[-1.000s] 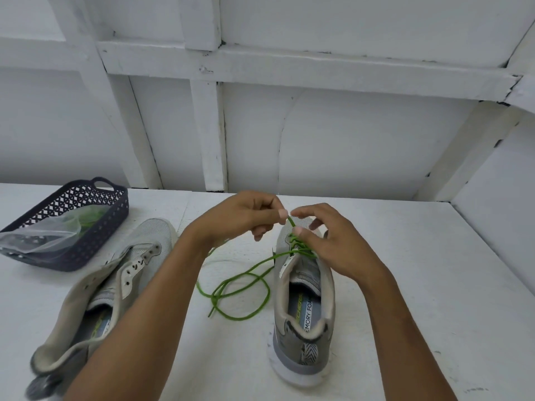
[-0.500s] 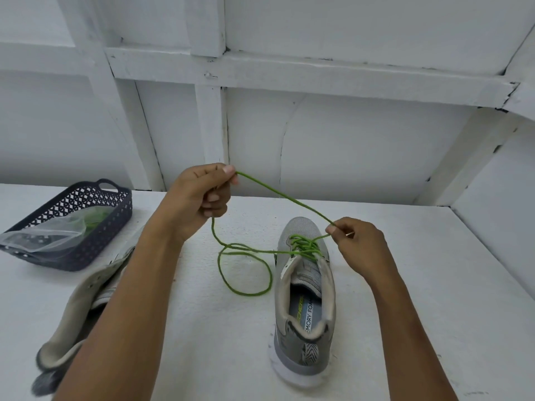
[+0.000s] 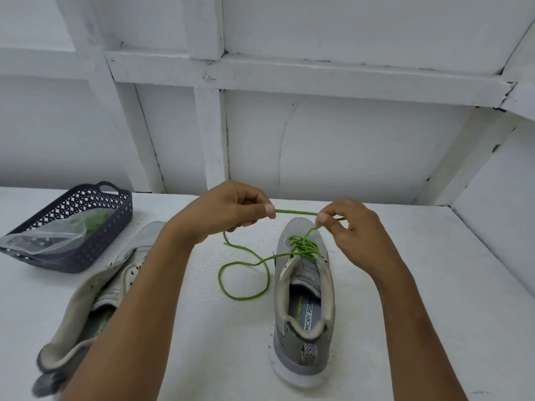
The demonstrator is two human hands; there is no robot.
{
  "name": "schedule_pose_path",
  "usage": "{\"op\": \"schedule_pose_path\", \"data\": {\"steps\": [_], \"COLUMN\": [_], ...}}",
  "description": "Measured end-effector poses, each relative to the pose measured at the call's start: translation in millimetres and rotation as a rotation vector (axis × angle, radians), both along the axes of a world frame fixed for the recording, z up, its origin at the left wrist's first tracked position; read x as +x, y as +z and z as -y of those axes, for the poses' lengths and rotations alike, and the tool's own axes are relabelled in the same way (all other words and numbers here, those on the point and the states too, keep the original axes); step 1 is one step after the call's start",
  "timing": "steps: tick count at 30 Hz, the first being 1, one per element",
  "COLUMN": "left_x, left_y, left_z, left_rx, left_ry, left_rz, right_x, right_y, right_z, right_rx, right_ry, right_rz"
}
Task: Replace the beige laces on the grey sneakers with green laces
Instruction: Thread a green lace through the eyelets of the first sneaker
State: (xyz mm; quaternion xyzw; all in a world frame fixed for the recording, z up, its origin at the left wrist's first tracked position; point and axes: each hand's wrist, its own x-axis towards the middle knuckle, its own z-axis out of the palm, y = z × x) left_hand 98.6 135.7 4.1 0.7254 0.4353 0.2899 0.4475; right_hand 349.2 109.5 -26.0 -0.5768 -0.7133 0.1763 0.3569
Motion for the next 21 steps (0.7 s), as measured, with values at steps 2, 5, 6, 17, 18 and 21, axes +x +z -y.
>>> {"op": "schedule_pose_path", "data": {"steps": [2, 5, 6, 17, 18, 21], "left_x": [-9, -13, -12, 23, 20, 10], "left_y": [-4, -12, -15, -21, -22, -27], "left_z": [-3, -8, -8, -6, -8, -12], "left_rx": [-0.004, 0.008, 0.017, 0.003, -0.004, -0.029], "left_ry": [0.039, 0.088, 0.094, -0.058, -0.051, -0.012], "left_rz": [-0.02, -0.129, -0.162, -0.199, -0.192, -0.183], "right_x": [15, 22, 19, -16, -12, 3], "right_y": [-6, -14, -14, -19, -20, -18], "right_z": [-5, -6, -4, -5, -7, -14], "right_rx": [-0.009, -0.08, -0.085, -0.094, -0.065, 0.007], "right_ry": [-0.182, -0.329, -0.32, 0.13, 0.065, -0.166], "right_rz": [0.062, 0.156, 0.154, 0.185, 0.161, 0.175]}}
